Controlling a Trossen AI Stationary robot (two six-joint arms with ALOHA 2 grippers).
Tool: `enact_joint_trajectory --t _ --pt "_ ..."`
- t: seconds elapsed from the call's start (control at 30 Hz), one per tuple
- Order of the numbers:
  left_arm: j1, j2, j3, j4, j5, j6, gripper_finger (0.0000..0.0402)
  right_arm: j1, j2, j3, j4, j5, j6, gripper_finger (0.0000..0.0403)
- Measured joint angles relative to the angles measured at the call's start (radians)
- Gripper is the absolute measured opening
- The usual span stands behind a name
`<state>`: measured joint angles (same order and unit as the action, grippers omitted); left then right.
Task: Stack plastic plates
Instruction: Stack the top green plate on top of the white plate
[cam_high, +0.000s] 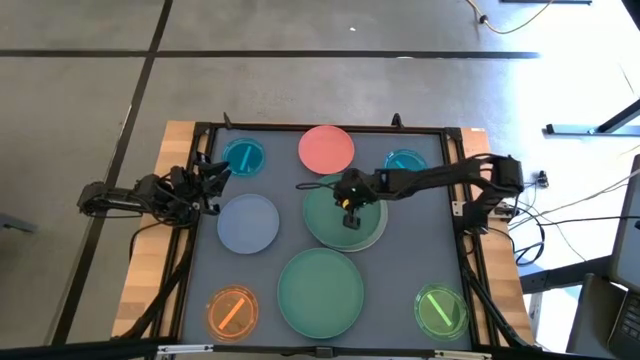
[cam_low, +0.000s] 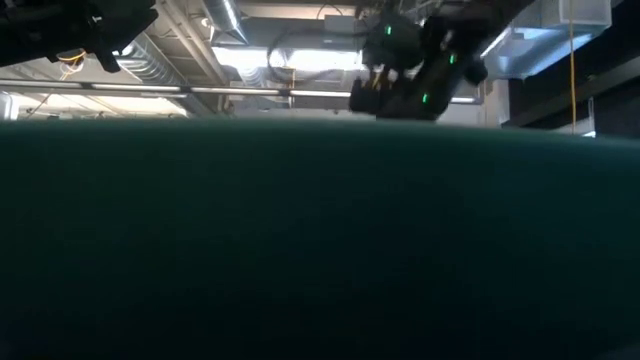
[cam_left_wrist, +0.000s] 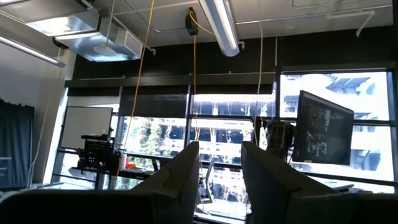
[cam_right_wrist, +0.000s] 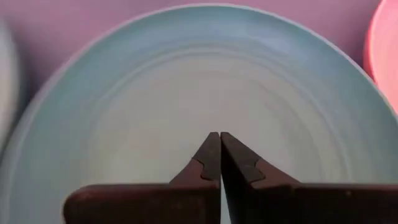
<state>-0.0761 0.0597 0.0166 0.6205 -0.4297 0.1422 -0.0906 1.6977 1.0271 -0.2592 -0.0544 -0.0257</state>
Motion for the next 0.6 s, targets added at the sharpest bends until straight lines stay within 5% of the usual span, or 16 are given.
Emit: enact_joint_trajectory --t 0.6 --pt "0.0 0.0 0.0 -0.008 -0.005 -0.001 0.0112 0.038 0.039 -0.073 -0.063 0.075 0.04 0.0"
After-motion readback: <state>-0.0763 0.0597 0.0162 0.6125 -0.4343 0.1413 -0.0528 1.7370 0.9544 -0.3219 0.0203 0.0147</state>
